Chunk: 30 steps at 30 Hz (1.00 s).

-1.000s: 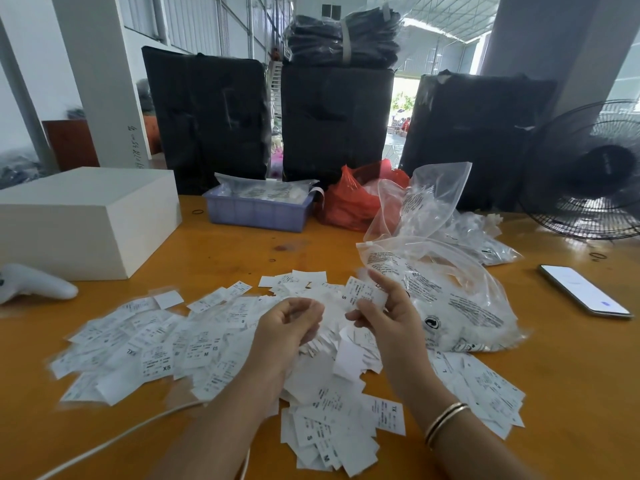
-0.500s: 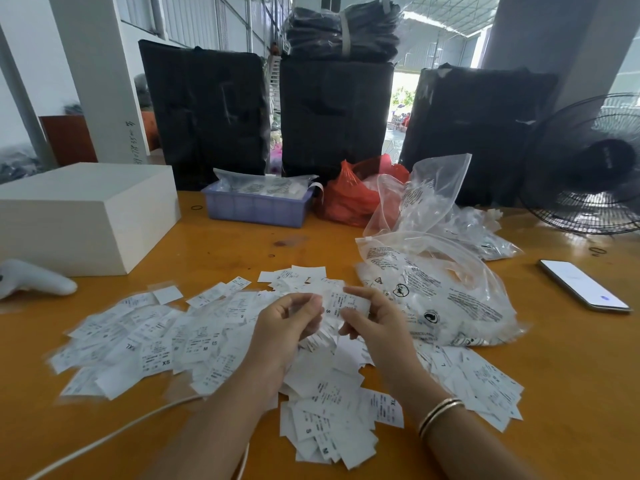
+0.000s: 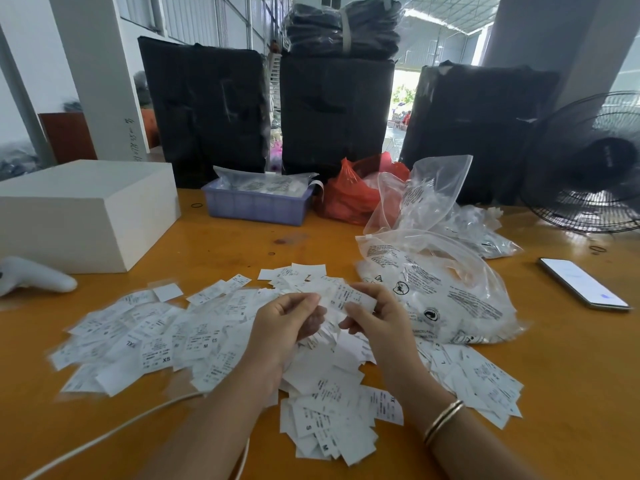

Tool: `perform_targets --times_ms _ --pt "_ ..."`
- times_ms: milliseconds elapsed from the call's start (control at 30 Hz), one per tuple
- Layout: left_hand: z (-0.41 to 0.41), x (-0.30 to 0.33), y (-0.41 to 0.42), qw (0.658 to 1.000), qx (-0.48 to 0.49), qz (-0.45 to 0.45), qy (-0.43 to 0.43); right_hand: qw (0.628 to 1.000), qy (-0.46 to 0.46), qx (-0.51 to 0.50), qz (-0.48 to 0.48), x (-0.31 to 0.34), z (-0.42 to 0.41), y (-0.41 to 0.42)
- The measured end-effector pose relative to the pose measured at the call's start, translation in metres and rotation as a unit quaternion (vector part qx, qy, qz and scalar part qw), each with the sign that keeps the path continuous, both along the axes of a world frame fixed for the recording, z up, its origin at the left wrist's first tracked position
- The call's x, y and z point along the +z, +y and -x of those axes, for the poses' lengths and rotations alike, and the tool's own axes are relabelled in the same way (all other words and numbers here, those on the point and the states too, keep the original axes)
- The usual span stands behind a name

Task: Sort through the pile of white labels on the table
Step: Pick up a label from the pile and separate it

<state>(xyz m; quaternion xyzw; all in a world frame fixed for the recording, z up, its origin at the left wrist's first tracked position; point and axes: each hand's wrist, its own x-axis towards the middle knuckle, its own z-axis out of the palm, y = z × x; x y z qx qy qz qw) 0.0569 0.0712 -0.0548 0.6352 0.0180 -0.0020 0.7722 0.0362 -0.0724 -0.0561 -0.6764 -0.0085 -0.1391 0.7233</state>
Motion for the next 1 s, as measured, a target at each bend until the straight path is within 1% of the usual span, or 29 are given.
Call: perform_targets --times_ms 167,333,467,533,667,733,800,900,1000 --pt "-0.0003 -0.0004 0.0012 1.000 0.016 0.007 0.004 1.000 -0.006 -0.010 -0.029 0.0008 -0.0010 -0.0013" --pt "0.0001 -0.0014 0.0004 1.000 0.007 0.008 0.004 0.998 0.007 0.022 0.052 -0.0028 -0.0007 0.0014" --pt "0.0011 -0.0017 0.0006 1.000 -0.007 -0.008 -0.008 0.991 0.012 0.018 0.135 -0.0050 -0.0013 0.0026" --pt "0.0018 0.0000 0.0008 1.000 -0.019 -0.020 -0.014 0.991 0.007 0.007 0.133 -0.0053 -0.0013 0.0024" --pt "0.0017 0.0016 0.0016 0.999 -0.019 -0.037 -0.017 0.996 -0.001 -0.007 0.088 -0.0037 -0.0013 0.0006" --pt "0.0023 0.0005 0.0013 0.999 -0.009 -0.048 -0.014 0.995 -0.004 0.009 0.099 -0.0039 -0.0009 0.0008" --pt "0.0027 -0.0008 0.0013 0.999 0.008 -0.038 -0.014 0.993 -0.001 0.026 0.118 -0.0039 0.0001 0.0019" --pt "0.0019 -0.0011 0.0015 0.999 0.027 -0.023 -0.020 0.988 0.000 0.034 0.147 -0.0028 0.0010 0.0021" --pt "0.0020 -0.0012 0.0017 0.999 0.031 -0.031 -0.027 0.984 -0.004 0.042 0.173 -0.0016 0.0012 0.0019"
